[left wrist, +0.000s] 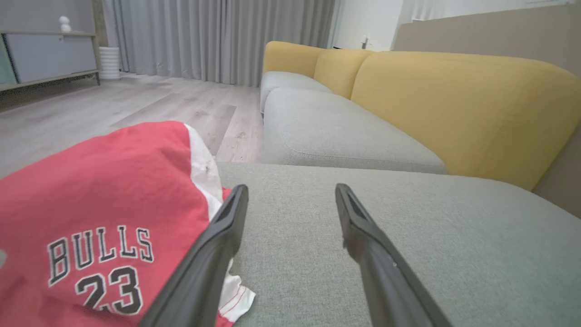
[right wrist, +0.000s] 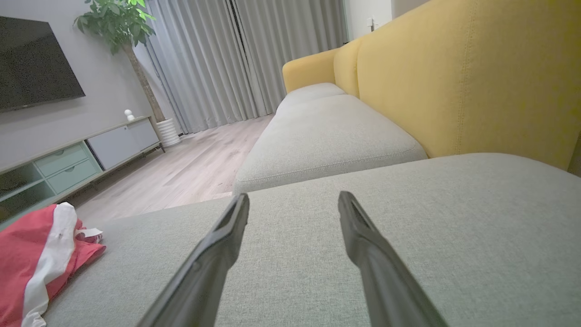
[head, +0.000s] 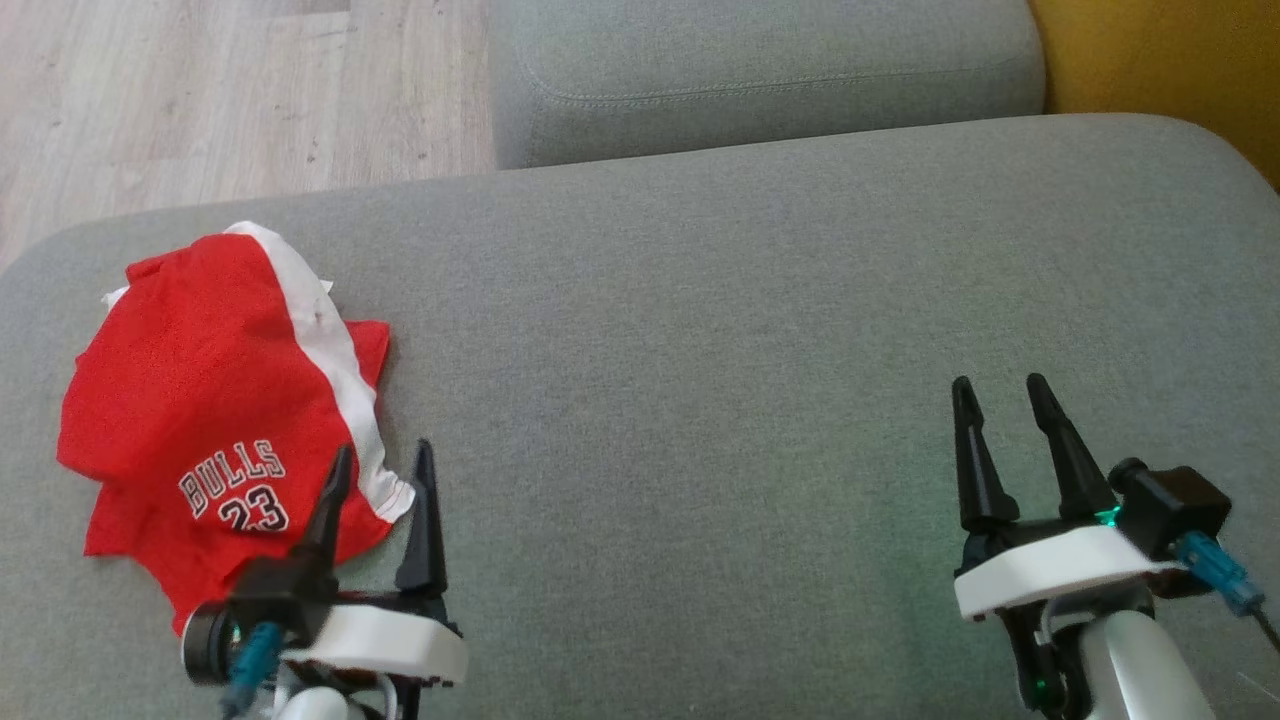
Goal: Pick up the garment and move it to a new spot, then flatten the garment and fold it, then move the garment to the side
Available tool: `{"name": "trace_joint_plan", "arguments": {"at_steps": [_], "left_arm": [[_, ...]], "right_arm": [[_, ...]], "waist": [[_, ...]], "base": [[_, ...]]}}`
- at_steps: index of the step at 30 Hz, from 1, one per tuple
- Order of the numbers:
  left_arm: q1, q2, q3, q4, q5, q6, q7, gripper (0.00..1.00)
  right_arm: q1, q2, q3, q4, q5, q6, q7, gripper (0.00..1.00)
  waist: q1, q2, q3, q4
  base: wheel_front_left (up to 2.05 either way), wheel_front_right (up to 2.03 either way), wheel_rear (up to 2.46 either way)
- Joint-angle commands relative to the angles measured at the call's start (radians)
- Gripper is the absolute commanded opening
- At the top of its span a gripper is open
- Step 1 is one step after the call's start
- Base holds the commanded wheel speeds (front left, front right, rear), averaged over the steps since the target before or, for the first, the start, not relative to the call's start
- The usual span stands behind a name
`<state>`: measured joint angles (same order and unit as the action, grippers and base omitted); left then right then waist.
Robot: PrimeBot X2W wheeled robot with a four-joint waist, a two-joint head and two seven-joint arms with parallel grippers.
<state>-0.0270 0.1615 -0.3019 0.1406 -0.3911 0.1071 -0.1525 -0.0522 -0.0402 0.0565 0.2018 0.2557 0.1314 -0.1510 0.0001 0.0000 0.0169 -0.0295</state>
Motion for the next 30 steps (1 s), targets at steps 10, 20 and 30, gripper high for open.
{"name": "trace_joint_plan", "arguments": {"at_steps": [10, 20, 30], "left_arm": [[-0.082, 0.067, -0.084, -0.021, 0.19, 0.081, -0.045, 1.0], [-0.053, 0.029, -0.035, -0.089, 0.135, 0.095, -0.074, 1.0], [0.003, -0.031, 0.028, -0.026, 0.172, 0.019, -0.103, 1.0]], "right_arm": [[-0.053, -0.009, 0.047, -0.066, -0.16, -0.001, -0.046, 1.0], [-0.04, -0.009, 0.049, -0.08, -0.114, -0.001, -0.075, 1.0], [-0.008, -0.01, 0.065, 0.011, -0.005, -0.001, -0.105, 1.0]], "waist": [[-0.0001, 0.0, -0.004, -0.004], [-0.0001, 0.0, 0.0, -0.001], [-0.0001, 0.0, -0.01, 0.003]], "base": [[0.0, 0.0, 0.0], [0.0, 0.0, 0.0], [0.0, 0.0, 0.0]]}}
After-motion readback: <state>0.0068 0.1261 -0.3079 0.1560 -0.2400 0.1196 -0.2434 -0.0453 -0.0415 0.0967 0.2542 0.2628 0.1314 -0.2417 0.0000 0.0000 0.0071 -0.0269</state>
